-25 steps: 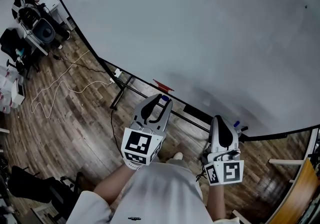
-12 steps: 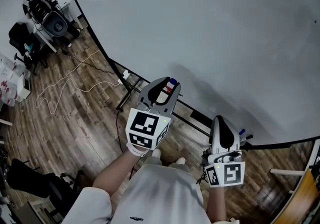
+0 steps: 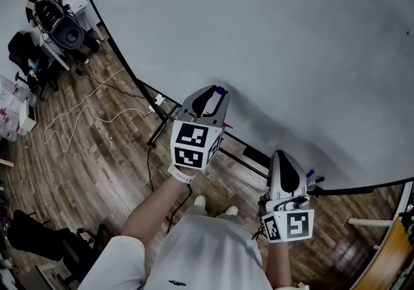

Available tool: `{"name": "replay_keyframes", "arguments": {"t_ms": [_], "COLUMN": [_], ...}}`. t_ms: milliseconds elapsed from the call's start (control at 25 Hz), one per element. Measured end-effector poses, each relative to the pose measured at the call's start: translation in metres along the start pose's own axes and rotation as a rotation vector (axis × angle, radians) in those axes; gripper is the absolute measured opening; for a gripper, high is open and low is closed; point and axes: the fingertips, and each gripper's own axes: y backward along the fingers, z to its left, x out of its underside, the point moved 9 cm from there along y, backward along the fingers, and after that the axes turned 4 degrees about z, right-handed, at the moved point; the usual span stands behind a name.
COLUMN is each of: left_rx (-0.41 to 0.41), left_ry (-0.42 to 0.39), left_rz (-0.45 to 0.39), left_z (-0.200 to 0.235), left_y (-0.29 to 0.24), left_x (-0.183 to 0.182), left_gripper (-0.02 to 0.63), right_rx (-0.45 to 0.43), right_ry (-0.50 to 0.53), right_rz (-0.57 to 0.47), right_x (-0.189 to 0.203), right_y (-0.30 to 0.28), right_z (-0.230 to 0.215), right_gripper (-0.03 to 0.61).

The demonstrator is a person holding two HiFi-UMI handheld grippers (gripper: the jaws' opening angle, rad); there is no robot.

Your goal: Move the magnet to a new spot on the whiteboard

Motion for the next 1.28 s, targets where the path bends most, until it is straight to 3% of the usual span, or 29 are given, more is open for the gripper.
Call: {"name": "replay_keyframes", "arguments": {"t_ms": [560, 1280], "left_rx": [0.014, 0.042], "left_ry": [0.007, -0.023], "left_rz": [-0.012, -0.078], "left_z": [0.011, 0.005], "left_y": [-0.029, -0.026], "left_x": [0.002, 0.004], "left_gripper": [0.123, 0.153], "right_rx": [0.030, 0.026], "right_ry": [0.002, 0.004], "right_rz": [0.009, 0.005], "right_x": [0.000, 0.002], "right_y": [-0.006, -0.005], "right_z": [-0.006, -0.010], "right_gripper": [0.009, 0.009]}}
